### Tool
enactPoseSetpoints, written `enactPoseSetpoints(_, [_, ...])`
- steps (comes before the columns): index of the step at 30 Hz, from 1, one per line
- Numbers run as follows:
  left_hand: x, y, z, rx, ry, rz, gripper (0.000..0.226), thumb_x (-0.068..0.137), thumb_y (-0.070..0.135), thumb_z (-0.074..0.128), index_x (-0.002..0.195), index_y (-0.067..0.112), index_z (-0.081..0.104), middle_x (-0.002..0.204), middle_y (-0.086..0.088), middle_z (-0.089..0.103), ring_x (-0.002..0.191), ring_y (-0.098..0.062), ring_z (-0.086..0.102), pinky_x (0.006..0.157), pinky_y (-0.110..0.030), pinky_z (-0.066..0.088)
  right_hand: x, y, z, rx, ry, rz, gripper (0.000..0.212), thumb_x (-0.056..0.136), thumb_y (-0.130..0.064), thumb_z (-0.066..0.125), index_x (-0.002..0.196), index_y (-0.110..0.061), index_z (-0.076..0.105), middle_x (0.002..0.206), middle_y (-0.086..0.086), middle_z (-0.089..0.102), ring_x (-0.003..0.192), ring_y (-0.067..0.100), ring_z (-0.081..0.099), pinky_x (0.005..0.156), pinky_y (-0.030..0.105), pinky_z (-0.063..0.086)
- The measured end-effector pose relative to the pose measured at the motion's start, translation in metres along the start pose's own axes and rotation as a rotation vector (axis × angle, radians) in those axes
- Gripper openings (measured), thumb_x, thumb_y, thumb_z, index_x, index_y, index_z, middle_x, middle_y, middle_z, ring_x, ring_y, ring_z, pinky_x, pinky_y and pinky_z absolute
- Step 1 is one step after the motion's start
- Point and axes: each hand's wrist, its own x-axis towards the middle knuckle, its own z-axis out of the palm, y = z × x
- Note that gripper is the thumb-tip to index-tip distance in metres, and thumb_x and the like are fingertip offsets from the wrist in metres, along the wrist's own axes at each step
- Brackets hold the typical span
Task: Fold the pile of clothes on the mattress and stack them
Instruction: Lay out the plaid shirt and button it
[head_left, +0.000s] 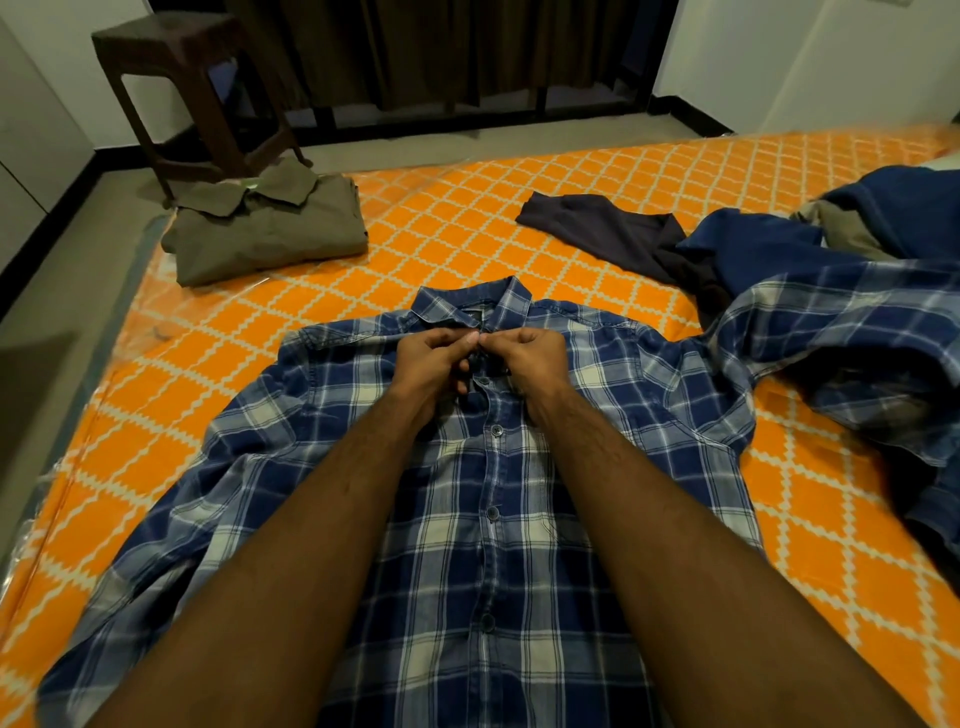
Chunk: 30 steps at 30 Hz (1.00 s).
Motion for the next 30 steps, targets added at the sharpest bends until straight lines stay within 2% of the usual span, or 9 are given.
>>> enactPoseSetpoints(3, [-0.001, -0.001, 0.0, 0.03, -0.012, 0.022, 0.021, 0.088, 0.007, 0.074, 0.106, -0.003, 0.071, 0.067, -0.004, 0.064, 0.048, -0.01, 0.053, 0.04, -0.023, 0.042, 0.0, -0.003, 0.002, -0.026, 0.0, 0.018, 0.017, 0.082, -0.022, 0.08, 0.081, -0.006, 0.075, 0.074, 0.012, 0.075, 0.075, 0.035, 0.075, 0.067, 0.053, 0.062])
enactPoseSetpoints(7, [0.001, -0.01, 0.008, 0.172, 0.111, 0.121, 0.015, 0.091, 0.007, 0.071, 0.104, 0.0, 0.072, 0.06, -0.005, 0.06, 0.04, -0.013, 0.049, 0.041, -0.025, 0.042, 0.001, -0.005, 0.002, -0.053, -0.004, 0.042, 0.014, 0.083, -0.017, 0.076, 0.079, -0.004, 0.074, 0.076, 0.014, 0.074, 0.074, 0.033, 0.073, 0.06, 0.042, 0.058])
enactPoseSetpoints(11, [0.008, -0.015, 0.014, 0.288, 0.194, 0.19, 0.013, 0.092, 0.007, 0.07, 0.103, 0.003, 0.074, 0.085, -0.017, 0.072, 0.057, -0.013, 0.059, 0.063, -0.032, 0.051, 0.004, -0.005, 0.002, -0.063, -0.007, 0.04, 0.016, 0.085, -0.013, 0.072, 0.079, 0.002, 0.071, 0.078, 0.018, 0.072, 0.071, 0.032, 0.069, 0.062, 0.043, 0.056])
enactPoseSetpoints(15, [0.016, -0.012, 0.017, 0.354, 0.202, 0.131, 0.014, 0.093, 0.012, 0.066, 0.105, 0.01, 0.073, 0.093, -0.01, 0.073, 0.083, -0.028, 0.068, 0.077, -0.042, 0.059, 0.007, -0.005, 0.002, -0.099, -0.053, 0.059, 0.019, 0.09, -0.013, 0.066, 0.087, 0.006, 0.069, 0.082, 0.023, 0.07, 0.069, 0.029, 0.064, 0.059, 0.038, 0.049])
enactPoseSetpoints(17, [0.021, -0.009, 0.017, 0.352, 0.191, 0.064, 0.018, 0.094, 0.012, 0.061, 0.11, 0.007, 0.07, 0.088, -0.011, 0.068, 0.078, -0.03, 0.063, 0.075, -0.046, 0.057, 0.008, -0.008, 0.001, -0.134, -0.083, 0.07, 0.02, 0.092, -0.012, 0.064, 0.094, 0.007, 0.07, 0.082, 0.021, 0.069, 0.068, 0.028, 0.063, 0.057, 0.035, 0.048])
enactPoseSetpoints(20, [0.023, -0.006, 0.017, 0.32, 0.191, -0.006, 0.019, 0.092, 0.009, 0.058, 0.106, 0.002, 0.069, 0.077, -0.012, 0.063, 0.066, -0.029, 0.057, 0.065, -0.045, 0.055, 0.008, -0.008, 0.003, -0.194, -0.111, 0.033, 0.014, 0.094, -0.012, 0.06, 0.085, -0.002, 0.065, 0.077, 0.015, 0.065, 0.068, 0.026, 0.059, 0.057, 0.035, 0.047])
enactPoseSetpoints(23, [0.021, -0.004, 0.019, 0.359, 0.256, -0.015, 0.011, 0.087, 0.01, 0.064, 0.097, 0.008, 0.068, 0.079, -0.012, 0.068, 0.068, -0.033, 0.064, 0.063, -0.045, 0.06, 0.007, 0.0, 0.006, -0.239, -0.06, -0.029, 0.01, 0.089, -0.011, 0.06, 0.08, -0.012, 0.056, 0.079, 0.012, 0.061, 0.071, 0.024, 0.055, 0.062, 0.04, 0.046])
enactPoseSetpoints(26, [0.02, -0.003, 0.019, 0.31, 0.294, -0.035, 0.027, 0.081, 0.011, 0.072, 0.104, 0.002, 0.062, 0.086, -0.02, 0.069, 0.055, -0.03, 0.063, 0.043, -0.034, 0.052, 0.005, 0.004, 0.009, -0.269, -0.019, -0.074, 0.012, 0.092, -0.008, 0.058, 0.082, -0.012, 0.052, 0.08, 0.009, 0.058, 0.07, 0.021, 0.051, 0.064, 0.037, 0.043])
enactPoseSetpoints(30, [0.019, -0.005, 0.018, 0.237, 0.309, -0.062, 0.039, 0.079, 0.007, 0.076, 0.111, -0.003, 0.058, 0.09, -0.024, 0.066, 0.035, -0.02, 0.055, 0.037, -0.027, 0.047, 0.005, 0.009, 0.013, -0.328, 0.024, -0.135, 0.008, 0.093, -0.01, 0.056, 0.085, -0.009, 0.054, 0.086, 0.011, 0.062, 0.075, 0.025, 0.053, 0.068, 0.041, 0.048])
